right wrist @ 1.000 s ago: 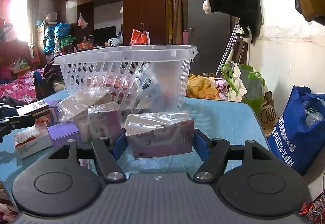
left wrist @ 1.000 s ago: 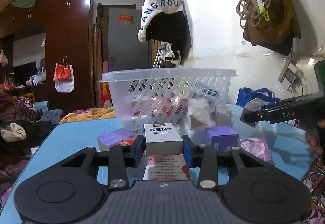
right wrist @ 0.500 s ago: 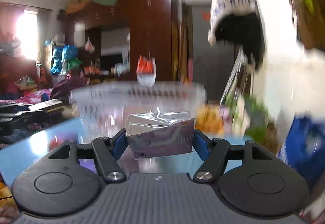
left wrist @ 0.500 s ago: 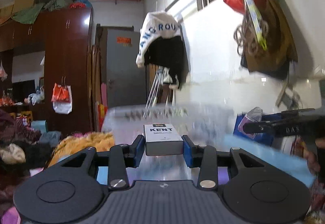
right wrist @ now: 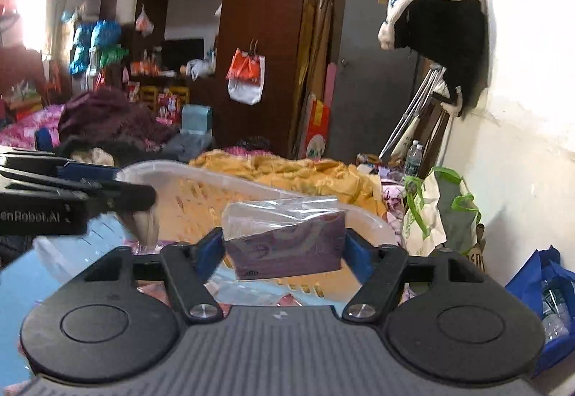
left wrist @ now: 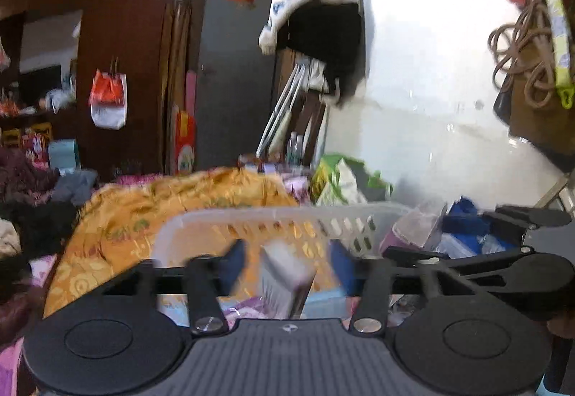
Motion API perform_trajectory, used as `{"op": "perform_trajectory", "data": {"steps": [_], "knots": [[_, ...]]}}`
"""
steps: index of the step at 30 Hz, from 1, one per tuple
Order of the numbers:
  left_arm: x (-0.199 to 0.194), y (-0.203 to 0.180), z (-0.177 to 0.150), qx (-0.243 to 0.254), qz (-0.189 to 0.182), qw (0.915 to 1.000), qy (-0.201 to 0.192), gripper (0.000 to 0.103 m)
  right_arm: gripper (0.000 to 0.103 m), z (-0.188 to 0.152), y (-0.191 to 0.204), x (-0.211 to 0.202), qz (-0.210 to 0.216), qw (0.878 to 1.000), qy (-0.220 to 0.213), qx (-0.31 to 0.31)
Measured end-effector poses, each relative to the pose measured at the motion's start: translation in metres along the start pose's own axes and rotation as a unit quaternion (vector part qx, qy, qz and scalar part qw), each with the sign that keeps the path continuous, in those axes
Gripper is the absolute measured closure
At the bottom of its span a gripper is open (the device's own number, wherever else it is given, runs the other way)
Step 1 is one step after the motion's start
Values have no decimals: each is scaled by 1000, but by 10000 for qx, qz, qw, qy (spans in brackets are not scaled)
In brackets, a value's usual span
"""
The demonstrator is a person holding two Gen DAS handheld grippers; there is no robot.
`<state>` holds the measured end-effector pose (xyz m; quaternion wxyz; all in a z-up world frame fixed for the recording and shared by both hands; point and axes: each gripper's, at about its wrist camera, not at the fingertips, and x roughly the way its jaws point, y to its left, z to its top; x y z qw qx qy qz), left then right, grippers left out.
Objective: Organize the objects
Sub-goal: 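Carry both held boxes over the white basket and open both tools, then grasp the THANK YOU box with the left tool while the right grasps a purple box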
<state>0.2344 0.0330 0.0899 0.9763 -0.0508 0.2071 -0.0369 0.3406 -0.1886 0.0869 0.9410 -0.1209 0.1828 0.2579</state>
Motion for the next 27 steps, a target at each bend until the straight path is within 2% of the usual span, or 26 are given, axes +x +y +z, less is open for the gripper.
{"op": "perform_trajectory", "data": {"steps": [1, 3, 5, 7, 10, 14, 16, 19, 21, 24, 27], "knots": [[0, 0, -2, 5, 104, 9999, -5, 26, 10, -3, 1, -9, -68, 9998, -172, 27], [-10, -2, -8, 113, 202, 9997, -120, 25, 0, -13, -3, -34, 42, 9986, -506, 177], [-36, -5, -20, 265, 182, 9990, -302, 20, 0, -25, -9, -59, 310, 9966, -661, 385], [-63, -8, -37, 414, 183, 9980, -436, 16, 0, -49, -10, -84, 526, 9951, -638, 546], [-102, -8, -74, 552, 39, 9971, -527, 16, 0, -98, -4, -111, 786, 9936, -508, 635], [-134, -2, -124, 333, -382, 9978, -428, 16, 0, -162, 15, -134, 1016, 9914, -465, 688], [-143, -2, -143, 339, -485, 9973, -431, 16, 0, -176, 18, -139, 1190, 9884, -587, 736], [-146, -3, -165, 413, -320, 9973, -515, 16, 0, -183, 24, -140, 1389, 9851, -734, 699], [-141, -1, -179, 355, -237, 9979, -497, 16, 0, -184, 32, -138, 1322, 9866, -822, 484], [-133, 1, -191, 355, -356, 9978, -442, 16, 2, -192, 47, -136, 1111, 9895, -911, 134], [-133, 3, -202, 397, -284, 9972, -562, 16, 2, -191, 51, -138, 910, 9899, -1087, -36]]}}
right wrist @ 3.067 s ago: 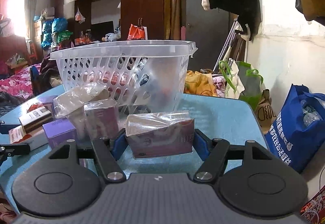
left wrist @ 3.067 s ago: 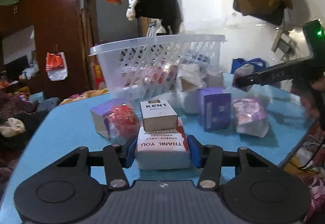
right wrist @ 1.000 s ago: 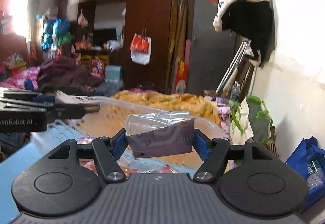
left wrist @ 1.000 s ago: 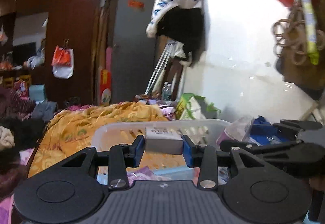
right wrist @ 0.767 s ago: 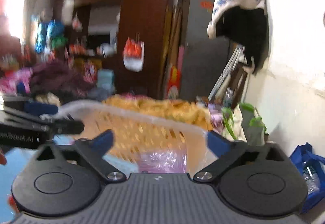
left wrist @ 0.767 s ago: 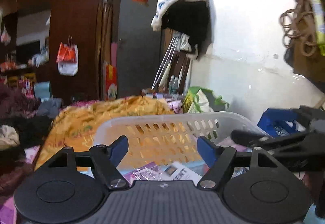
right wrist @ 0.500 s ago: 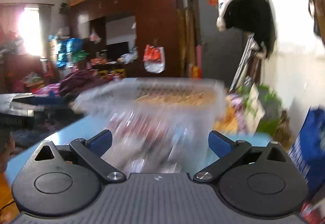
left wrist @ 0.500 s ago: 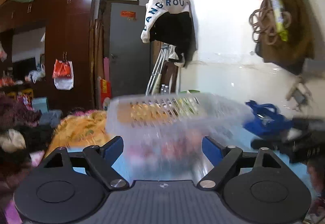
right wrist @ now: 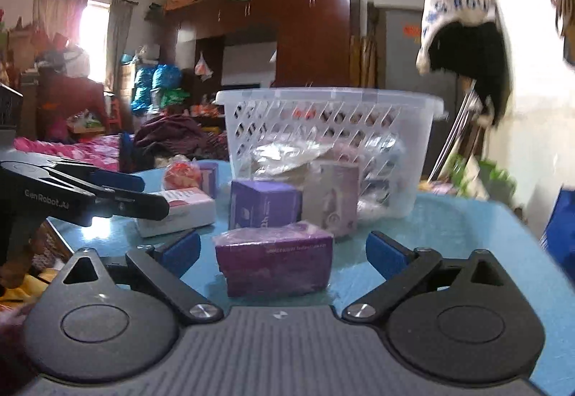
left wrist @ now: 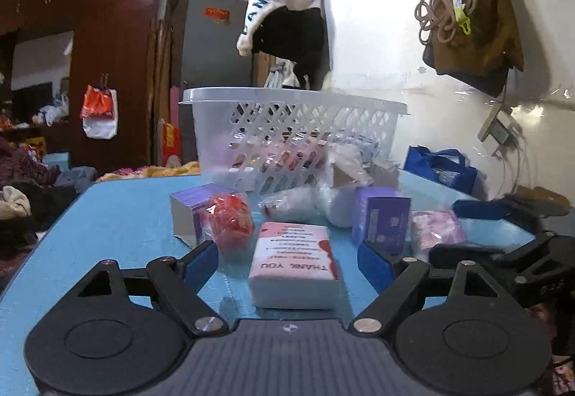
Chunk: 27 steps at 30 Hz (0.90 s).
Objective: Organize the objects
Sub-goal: 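Grasp the THANK YOU box with the left tool while the right grasps a purple box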
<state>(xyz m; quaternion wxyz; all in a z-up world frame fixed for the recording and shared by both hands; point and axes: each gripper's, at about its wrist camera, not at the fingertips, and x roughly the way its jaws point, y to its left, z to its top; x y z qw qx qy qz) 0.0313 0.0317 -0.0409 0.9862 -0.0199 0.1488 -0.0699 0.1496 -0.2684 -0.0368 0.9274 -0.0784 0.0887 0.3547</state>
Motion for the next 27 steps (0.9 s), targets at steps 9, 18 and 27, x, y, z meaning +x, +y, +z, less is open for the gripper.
{"op": "perform_trajectory", "data": {"steps": [9, 18, 27], "knots": [[5, -22, -13, 368, 145, 9992, 11, 42, 30, -9, -1, 3, 188, 9992, 315, 131], [-2, -24, -17, 348, 193, 9989, -244, 48, 33, -8, -6, -7, 169, 9996, 176, 144], [-23, -19, -10, 366, 38, 9969, -697, 48, 33, -1, -24, -16, -23, 9995, -21, 305]]}}
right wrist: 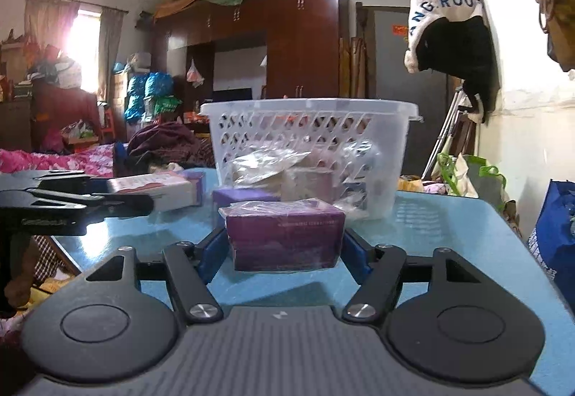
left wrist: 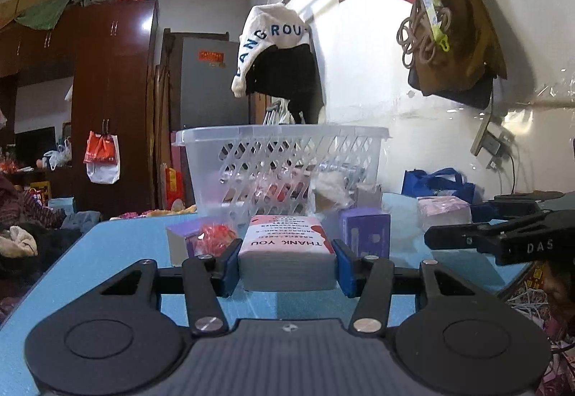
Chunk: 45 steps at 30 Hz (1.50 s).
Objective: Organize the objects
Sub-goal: 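Grasp the THANK YOU box with the left tool while the right grasps a purple box, then lift both boxes over the white basket and release them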
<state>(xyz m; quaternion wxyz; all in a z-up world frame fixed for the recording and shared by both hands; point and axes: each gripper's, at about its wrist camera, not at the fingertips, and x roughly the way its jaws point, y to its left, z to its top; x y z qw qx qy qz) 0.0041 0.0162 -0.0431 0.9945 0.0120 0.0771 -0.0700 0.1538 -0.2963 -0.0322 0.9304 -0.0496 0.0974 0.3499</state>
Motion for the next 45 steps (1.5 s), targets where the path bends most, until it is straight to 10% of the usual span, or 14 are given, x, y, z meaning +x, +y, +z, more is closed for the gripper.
{"op": "perform_trajectory", "data": {"steps": [31, 45], "knots": [[16, 34, 37, -411, 158, 9990, -80, 49, 33, 52, -18, 7, -28, 9983, -584, -43], [138, 36, 191, -686, 80, 9973, 234, 49, 33, 165, -54, 116, -426, 9987, 259, 139]]}}
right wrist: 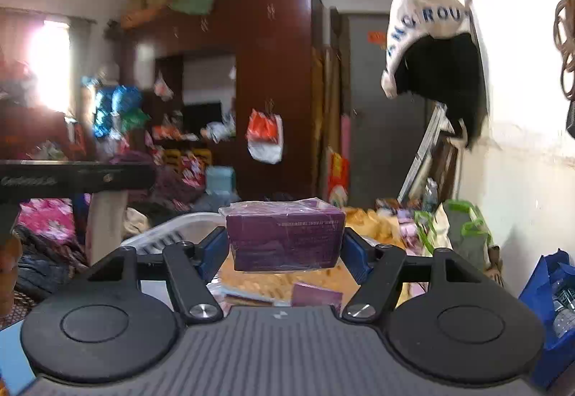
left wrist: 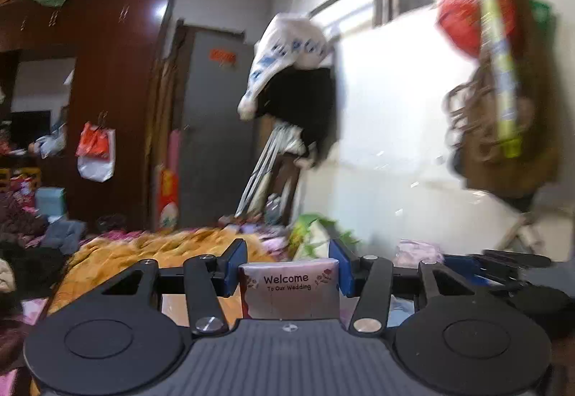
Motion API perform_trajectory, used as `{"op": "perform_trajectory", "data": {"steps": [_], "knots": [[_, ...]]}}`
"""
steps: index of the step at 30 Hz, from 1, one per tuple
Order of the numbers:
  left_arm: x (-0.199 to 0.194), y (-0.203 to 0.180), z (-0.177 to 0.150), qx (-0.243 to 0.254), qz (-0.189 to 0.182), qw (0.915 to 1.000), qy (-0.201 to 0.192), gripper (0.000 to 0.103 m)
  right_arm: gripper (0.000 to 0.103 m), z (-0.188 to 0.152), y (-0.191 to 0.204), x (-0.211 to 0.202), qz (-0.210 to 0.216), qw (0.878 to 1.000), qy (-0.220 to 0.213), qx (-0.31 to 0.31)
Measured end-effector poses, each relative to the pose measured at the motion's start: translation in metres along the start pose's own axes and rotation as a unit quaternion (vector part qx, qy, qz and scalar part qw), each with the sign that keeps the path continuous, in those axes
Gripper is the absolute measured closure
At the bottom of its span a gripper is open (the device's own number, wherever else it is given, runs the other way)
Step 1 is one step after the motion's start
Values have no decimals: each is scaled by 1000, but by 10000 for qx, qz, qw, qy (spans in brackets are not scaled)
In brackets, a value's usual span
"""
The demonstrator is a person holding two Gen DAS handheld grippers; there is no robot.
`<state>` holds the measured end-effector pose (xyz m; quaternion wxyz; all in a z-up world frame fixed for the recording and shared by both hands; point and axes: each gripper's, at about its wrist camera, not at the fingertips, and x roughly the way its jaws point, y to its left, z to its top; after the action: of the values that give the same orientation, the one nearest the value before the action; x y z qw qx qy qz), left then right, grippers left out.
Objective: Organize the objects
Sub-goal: 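Lift both boxes over the white basket and release them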
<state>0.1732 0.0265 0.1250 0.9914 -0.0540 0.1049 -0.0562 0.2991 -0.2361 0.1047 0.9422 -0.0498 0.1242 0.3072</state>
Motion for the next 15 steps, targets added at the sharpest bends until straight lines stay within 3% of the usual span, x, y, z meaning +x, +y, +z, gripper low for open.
{"op": "perform_trajectory", "data": {"steps": [4, 7, 8, 10, 11, 15], "knots": [[48, 8, -10, -113, 278, 9981, 539, 49, 33, -7, 1, 23, -16, 9994, 335, -84], [60, 15, -18, -189, 261, 9980, 536, 48, 29, -15, 6, 32, 33, 9984, 518, -214], [61, 16, -21, -118, 312, 9983, 488, 38, 20, -17, 9, 30, -31, 9983, 513, -286], [58, 16, -22, -23, 580, 9973, 452, 27, 7, -21, 11, 17, -106, 9991, 229, -327], [51, 16, -23, 54, 637, 9972, 391, 27, 0, -25, 10, 4, -32, 9995, 45, -312], [5, 15, -28, 149, 407, 9991, 43, 21, 0, -49, 7, -43, 285, 9994, -209, -4]]}}
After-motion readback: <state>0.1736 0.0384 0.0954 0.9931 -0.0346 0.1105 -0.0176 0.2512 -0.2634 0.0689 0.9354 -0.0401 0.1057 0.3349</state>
